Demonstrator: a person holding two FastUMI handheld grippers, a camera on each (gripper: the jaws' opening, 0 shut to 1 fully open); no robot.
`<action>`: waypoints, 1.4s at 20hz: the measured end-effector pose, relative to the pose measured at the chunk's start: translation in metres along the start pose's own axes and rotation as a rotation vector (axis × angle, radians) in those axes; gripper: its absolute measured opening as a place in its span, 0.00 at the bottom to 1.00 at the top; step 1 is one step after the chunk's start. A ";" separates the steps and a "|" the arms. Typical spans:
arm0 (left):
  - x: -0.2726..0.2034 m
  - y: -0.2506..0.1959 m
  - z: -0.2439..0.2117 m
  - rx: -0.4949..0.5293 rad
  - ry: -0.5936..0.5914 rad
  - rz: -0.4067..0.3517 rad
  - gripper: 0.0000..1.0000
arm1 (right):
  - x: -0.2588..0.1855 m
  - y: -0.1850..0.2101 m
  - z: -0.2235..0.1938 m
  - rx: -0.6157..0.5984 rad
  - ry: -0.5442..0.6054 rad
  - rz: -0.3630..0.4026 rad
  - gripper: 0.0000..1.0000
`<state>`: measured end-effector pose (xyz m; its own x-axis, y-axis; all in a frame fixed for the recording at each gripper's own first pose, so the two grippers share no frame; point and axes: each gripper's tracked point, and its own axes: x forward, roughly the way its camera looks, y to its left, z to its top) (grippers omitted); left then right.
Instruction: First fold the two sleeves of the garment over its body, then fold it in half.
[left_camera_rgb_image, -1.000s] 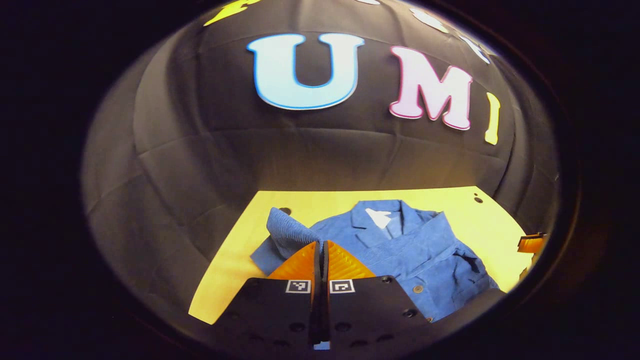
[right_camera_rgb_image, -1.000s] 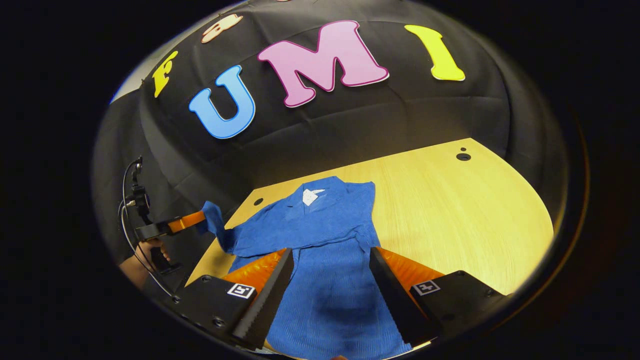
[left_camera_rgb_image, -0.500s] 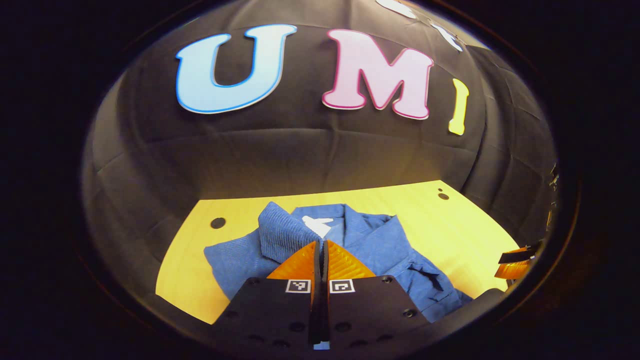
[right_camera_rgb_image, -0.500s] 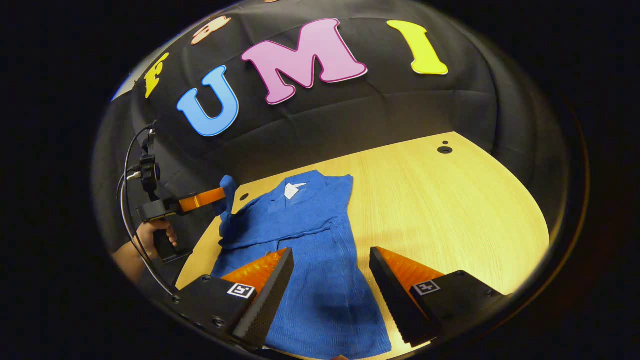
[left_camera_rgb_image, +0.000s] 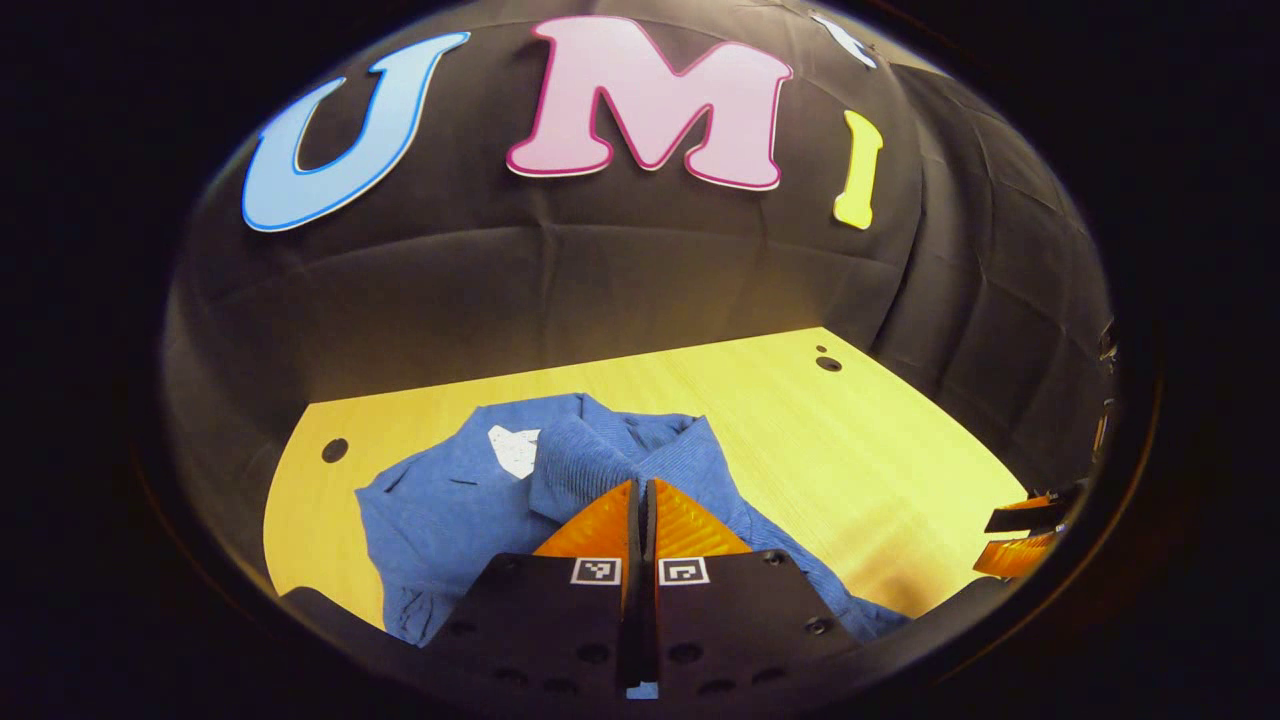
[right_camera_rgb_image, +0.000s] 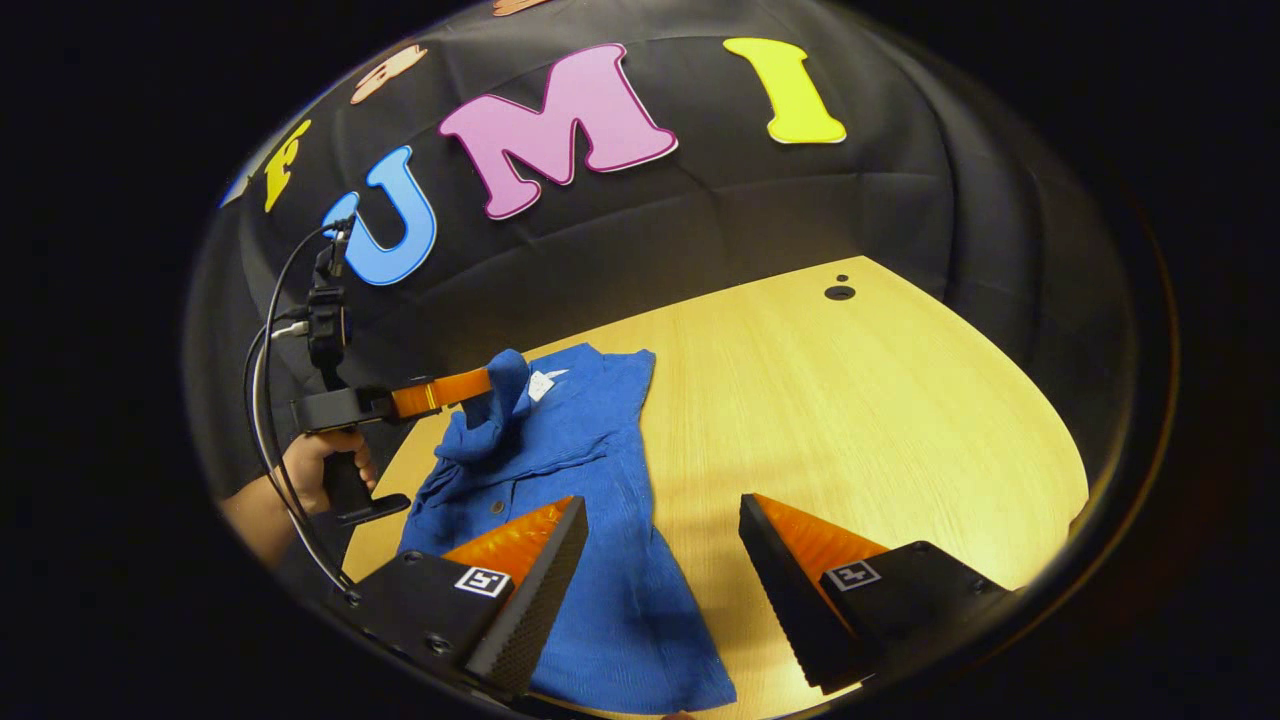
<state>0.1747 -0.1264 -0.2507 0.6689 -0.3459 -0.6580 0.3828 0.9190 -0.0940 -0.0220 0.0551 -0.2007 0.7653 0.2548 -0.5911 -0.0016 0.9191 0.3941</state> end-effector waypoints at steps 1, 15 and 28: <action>0.002 -0.005 0.001 0.009 0.002 -0.003 0.00 | 0.001 -0.003 0.000 0.001 0.002 -0.003 0.98; -0.122 0.021 -0.045 -0.017 -0.150 -0.003 0.84 | 0.003 0.011 -0.023 -0.069 0.050 0.027 0.98; -0.223 0.116 -0.252 -0.190 0.119 0.218 0.84 | -0.030 0.006 -0.117 -0.209 0.226 -0.021 0.98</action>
<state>-0.0910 0.1050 -0.3032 0.6386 -0.1227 -0.7597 0.1051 0.9919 -0.0718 -0.1199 0.0883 -0.2625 0.6040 0.2740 -0.7484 -0.1373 0.9608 0.2409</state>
